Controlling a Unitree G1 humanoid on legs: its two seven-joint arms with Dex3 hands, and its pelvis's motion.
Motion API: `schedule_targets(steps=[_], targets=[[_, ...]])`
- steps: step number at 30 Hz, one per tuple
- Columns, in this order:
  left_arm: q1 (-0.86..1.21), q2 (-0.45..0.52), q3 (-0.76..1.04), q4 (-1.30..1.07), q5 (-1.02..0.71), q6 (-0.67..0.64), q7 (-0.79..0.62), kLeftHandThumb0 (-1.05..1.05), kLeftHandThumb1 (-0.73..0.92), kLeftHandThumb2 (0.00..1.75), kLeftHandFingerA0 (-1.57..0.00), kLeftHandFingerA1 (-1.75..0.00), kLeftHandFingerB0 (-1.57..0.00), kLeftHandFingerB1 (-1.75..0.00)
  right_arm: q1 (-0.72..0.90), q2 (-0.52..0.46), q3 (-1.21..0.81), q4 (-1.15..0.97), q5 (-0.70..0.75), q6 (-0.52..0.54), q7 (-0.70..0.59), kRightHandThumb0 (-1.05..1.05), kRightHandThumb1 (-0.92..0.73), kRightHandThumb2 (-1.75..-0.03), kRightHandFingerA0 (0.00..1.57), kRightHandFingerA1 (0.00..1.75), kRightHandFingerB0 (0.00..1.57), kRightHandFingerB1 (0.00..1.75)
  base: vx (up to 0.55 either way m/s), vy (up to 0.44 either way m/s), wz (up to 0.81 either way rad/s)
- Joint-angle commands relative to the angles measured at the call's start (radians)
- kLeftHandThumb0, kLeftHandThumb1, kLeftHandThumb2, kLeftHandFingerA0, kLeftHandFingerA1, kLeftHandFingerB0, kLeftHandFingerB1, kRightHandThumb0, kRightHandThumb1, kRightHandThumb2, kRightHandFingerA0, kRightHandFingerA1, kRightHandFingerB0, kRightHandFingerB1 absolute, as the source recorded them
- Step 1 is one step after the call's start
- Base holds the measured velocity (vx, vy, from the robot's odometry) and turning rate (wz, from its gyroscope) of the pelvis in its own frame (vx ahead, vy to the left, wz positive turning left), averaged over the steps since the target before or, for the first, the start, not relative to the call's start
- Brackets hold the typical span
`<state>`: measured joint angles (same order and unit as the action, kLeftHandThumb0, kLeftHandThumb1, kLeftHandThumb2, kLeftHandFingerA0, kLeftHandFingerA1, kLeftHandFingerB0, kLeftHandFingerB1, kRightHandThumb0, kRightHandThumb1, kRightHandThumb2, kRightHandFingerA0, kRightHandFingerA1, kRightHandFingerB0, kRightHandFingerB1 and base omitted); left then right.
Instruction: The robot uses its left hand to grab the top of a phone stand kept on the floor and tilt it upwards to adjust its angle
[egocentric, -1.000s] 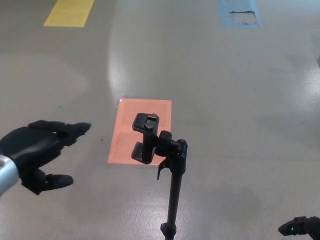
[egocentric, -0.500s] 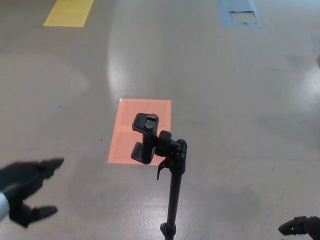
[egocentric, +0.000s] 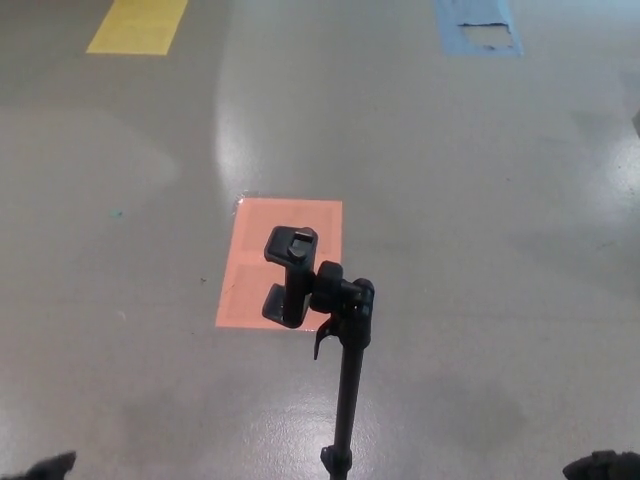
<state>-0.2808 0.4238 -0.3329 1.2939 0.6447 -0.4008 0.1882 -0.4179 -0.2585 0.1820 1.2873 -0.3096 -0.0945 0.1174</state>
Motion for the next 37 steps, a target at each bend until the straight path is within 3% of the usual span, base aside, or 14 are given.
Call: schedule_targets(steps=[1, 7, 9, 13, 37], targets=[[0.047, -0.02, 0.069, 0.037, -0.09, 0.054, 0.031, -0.93, 0.77, 1.12, -0.03, -0.12, -0.03, -0.12, 0.038, -0.006, -0.008, -0.001, 0.006, -0.012, -0.017, -0.62, -0.8, -0.65, 0.21, 0.35, 0.24, 0.31, 0.0, 0.0, 0.0], [0.076, -0.025, 0.128, 0.044, -0.136, 0.055, -0.014, -0.95, 0.76, 1.09, -0.08, -0.13, -0.07, -0.12, 0.059, -0.004, 0.0, 0.002, -0.003, -0.011, -0.02, -0.62, -0.81, -0.64, 0.24, 0.35, 0.24, 0.3, 0.0, 0.0, 0.0], [0.089, -0.028, 0.16, 0.045, -0.166, 0.046, -0.044, -0.9, 0.72, 1.07, -0.08, -0.21, -0.07, -0.15, 0.07, -0.001, -0.01, 0.004, 0.009, -0.016, -0.013, -0.59, -0.8, -0.66, 0.23, 0.36, 0.22, 0.31, 0.0, 0.0, 0.0], [0.192, -0.038, 0.211, 0.051, -0.214, 0.029, -0.114, -0.89, 0.71, 1.06, -0.07, -0.22, -0.07, -0.14, 0.181, -0.004, 0.015, 0.001, -0.012, -0.037, -0.024, -0.59, -0.78, -0.64, 0.24, 0.33, 0.26, 0.31, 0.0, 0.0, 0.0], [0.198, -0.043, 0.221, 0.031, -0.252, 0.026, -0.195, -0.87, 0.69, 1.03, -0.08, -0.27, -0.07, -0.15, 0.188, -0.006, 0.011, -0.005, -0.003, -0.027, 0.0, -0.56, -0.75, -0.63, 0.29, 0.35, 0.33, 0.34, 0.0, 0.0, 0.0]])
